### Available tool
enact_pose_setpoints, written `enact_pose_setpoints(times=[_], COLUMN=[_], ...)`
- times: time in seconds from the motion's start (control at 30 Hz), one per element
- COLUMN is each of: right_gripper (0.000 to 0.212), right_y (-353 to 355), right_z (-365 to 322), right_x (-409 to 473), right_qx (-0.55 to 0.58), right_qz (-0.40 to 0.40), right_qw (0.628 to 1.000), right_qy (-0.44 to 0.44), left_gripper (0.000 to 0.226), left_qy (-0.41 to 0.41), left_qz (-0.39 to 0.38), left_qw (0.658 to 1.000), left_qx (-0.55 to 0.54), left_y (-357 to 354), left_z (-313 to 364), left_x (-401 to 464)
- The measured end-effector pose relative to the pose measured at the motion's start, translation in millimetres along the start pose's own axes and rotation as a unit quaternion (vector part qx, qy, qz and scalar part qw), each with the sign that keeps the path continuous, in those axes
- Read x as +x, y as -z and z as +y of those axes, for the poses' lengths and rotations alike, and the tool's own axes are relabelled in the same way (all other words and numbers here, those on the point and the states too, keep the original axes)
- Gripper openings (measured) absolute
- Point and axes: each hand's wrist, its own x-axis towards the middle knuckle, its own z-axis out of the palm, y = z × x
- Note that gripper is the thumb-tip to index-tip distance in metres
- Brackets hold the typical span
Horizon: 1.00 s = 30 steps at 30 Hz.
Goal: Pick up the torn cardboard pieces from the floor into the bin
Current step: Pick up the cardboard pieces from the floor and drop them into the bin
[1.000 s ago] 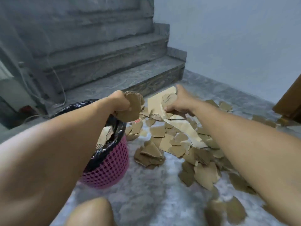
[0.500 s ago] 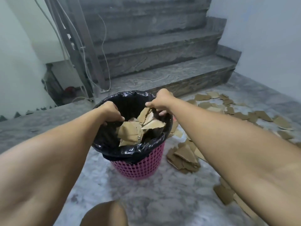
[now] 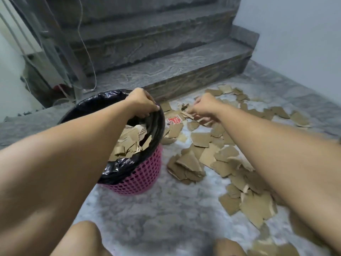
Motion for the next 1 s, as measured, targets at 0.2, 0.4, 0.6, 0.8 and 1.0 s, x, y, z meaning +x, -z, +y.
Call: enact_pose_setpoints(times=[0.2,0.4,0.6,0.8,1.0], right_gripper=[0.017,0.017,0.049,0.130,0.143], right_y=[35.5,36.9,17.1,-12.9,-62.0], right_z=[105.8,196.3,258.8,355.7,419.8], right_x=[4.6,13.8,28.7,54.2,101.5], right_qx=[0.013,-0.008,-0.135,-0.097,-0.049], right_qz=[-0.039,-0.062,-0.073,-0.050,-0.026], right_qw=[0.994,0.983,0.956,0.896,0.908], right_qy=[-0.098,-0.170,-0.249,-0.429,-0.415], left_gripper=[0.010,0.025,0.055,0.107,0.124], left_qy=[-0.074,0.012,0.154,0.351,0.417], left_qz=[0.056,-0.108,-0.137,-0.127,-0.079], left_qw=[0.995,0.993,0.976,0.925,0.903], left_qx=[-0.021,0.044,0.070,-0.074,-0.066], left_y=[-71.3,-159.2,-240.6,-328.6,-344.1], left_z=[55.0,56.3,0.7,-108.0,-99.4], left_x=[21.6,41.8,55.5,87.3,78.6])
